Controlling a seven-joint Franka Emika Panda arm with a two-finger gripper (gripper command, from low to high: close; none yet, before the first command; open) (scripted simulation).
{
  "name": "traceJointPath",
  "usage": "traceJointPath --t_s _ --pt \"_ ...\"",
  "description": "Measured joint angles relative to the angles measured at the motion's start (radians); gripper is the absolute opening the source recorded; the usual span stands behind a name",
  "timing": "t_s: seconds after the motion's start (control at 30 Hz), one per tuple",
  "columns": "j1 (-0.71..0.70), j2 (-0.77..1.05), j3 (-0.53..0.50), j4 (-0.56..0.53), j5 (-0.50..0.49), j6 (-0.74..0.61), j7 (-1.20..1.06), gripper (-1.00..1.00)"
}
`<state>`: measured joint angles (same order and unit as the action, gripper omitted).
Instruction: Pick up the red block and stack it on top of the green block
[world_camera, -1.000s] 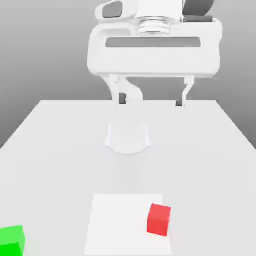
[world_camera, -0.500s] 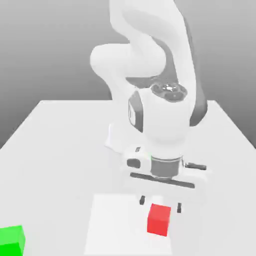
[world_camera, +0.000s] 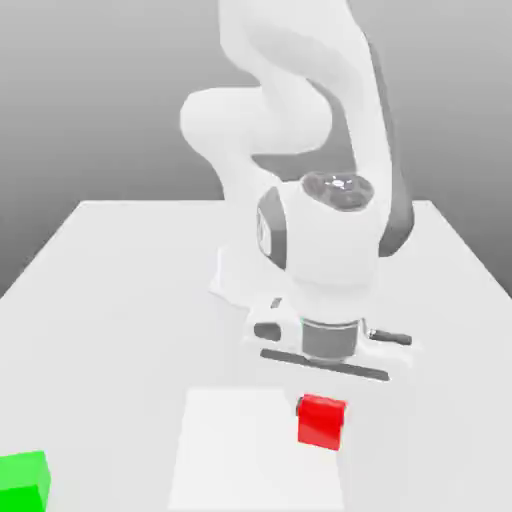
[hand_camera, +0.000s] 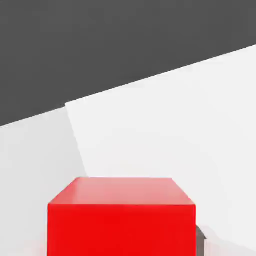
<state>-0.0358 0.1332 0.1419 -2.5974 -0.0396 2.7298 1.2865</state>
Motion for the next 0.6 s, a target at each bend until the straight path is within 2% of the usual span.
traceJointPath --t_s 0.33,0.43,0.47,0.6 --pt "-0.264 0.106 -0.22 0.269 0.087 -0.164 -0.102 -1.0" --pt "-0.34 0.227 -0.256 0.354 0.124 -0.129 -0.133 -1.0" --pt "-0.352 0.266 -0.255 0.366 0.133 -0.103 -0.14 1.0" --pt "-0.352 0.266 -0.255 0.366 0.133 -0.103 -0.14 1.0"
